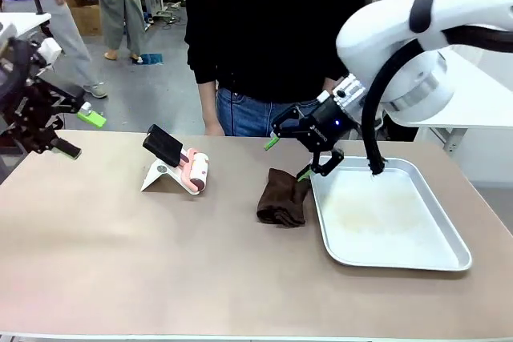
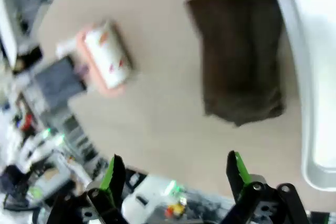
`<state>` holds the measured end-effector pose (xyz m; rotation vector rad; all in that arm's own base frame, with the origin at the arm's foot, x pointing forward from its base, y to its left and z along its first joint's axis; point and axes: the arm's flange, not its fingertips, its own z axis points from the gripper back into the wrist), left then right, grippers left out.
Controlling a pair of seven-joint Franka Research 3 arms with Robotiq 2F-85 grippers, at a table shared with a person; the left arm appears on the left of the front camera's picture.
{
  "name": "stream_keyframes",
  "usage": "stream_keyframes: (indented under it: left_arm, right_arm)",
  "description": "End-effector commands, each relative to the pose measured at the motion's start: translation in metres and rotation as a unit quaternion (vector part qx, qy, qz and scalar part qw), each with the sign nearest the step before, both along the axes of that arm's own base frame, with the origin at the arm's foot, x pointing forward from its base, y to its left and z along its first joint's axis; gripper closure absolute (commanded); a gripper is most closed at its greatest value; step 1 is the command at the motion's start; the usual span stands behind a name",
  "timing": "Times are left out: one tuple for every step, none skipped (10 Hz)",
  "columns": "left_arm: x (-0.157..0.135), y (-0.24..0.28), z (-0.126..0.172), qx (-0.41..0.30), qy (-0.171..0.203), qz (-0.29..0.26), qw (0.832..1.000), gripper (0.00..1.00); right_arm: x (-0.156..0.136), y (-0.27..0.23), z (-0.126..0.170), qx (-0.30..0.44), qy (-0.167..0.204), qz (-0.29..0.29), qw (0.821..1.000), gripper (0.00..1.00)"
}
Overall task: Clean the surface of the table.
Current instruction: Return the Lint Roller and towel to their original positions.
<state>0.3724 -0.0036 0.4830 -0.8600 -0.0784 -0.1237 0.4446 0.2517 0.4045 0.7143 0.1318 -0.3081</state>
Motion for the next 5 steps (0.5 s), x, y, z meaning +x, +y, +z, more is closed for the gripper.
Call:
stream_keyframes:
  left_arm:
    - [-0.027,0.013,-0.023,-0.089,0.008,-0.022,0.996,0.0]
    - [-0.036,0.023,-0.034,-0.125,0.024,-0.026,0.992,0.0]
    - [-0.047,0.034,-0.043,-0.163,0.027,-0.029,0.986,0.0]
    - [-0.055,0.046,-0.05,-0.192,0.024,-0.023,0.981,0.0]
    - [-0.062,0.066,-0.054,-0.222,0.015,-0.005,0.975,0.0]
  right_arm:
    - [-0.039,-0.038,-0.028,0.159,0.01,0.083,0.984,0.0]
    - [-0.056,-0.065,-0.028,0.213,0.01,0.115,0.97,0.0]
    - [-0.07,-0.098,-0.025,0.26,0.016,0.135,0.956,0.0]
    - [-0.081,-0.125,-0.021,0.298,0.006,0.131,0.946,0.0]
    - [-0.092,-0.154,-0.018,0.336,-0.016,0.116,0.935,0.0]
